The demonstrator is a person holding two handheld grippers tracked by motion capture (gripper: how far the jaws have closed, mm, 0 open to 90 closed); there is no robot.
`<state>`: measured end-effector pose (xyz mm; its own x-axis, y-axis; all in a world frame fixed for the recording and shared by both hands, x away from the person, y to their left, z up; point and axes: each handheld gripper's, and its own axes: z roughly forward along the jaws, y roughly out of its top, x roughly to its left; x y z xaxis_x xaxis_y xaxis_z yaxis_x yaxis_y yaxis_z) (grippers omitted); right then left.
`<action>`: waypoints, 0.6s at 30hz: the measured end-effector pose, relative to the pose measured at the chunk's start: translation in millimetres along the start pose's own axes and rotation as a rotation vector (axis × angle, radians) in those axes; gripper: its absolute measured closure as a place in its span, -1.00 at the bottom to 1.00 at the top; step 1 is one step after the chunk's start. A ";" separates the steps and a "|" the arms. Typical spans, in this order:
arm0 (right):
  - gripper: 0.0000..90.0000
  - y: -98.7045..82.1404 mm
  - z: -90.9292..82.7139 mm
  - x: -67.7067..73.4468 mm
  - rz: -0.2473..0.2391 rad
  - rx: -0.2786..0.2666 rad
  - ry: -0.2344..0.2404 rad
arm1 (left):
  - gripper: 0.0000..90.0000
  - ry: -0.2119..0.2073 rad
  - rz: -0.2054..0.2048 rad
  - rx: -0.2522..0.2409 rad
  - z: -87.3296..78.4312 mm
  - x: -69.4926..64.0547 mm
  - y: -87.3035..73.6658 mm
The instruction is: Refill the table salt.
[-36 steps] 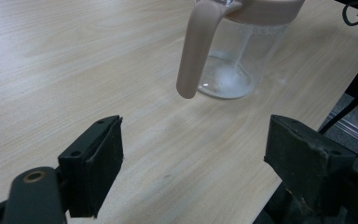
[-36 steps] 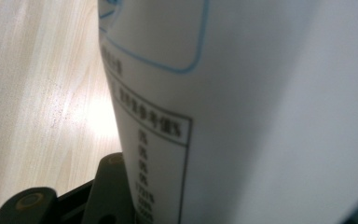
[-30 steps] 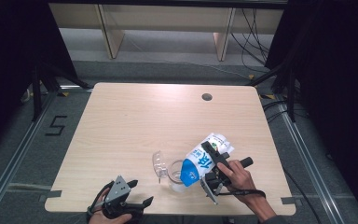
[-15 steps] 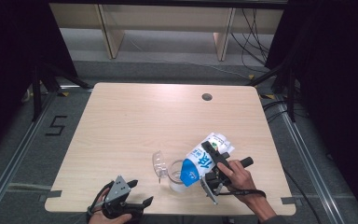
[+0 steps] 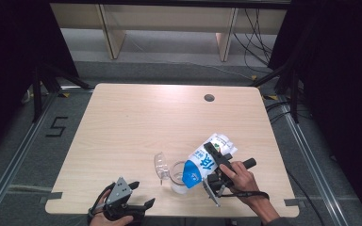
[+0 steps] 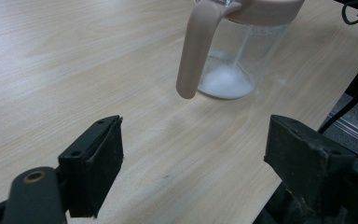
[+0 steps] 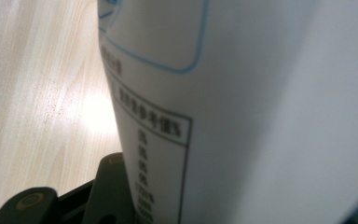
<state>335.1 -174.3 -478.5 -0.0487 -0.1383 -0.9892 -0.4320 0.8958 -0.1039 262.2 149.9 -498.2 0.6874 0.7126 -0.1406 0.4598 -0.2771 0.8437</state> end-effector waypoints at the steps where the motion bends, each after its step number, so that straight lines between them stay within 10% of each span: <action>1: 0.24 0.0 0.0 0.0 0.000 0.000 0.000 | -0.58 0.000 0.000 0.000 0.0 0.0 0.0; 18: 0.25 0.0 -0.1 0.5 -0.019 0.004 -0.005 | -0.59 -0.002 -0.008 -0.007 0.7 0.4 -0.4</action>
<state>335.0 -174.4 -478.9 -0.0365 -0.1531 -0.9875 -0.4290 0.8949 -0.1229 262.7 149.8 -498.9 0.6847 0.7135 -0.1484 0.4616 -0.2670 0.8459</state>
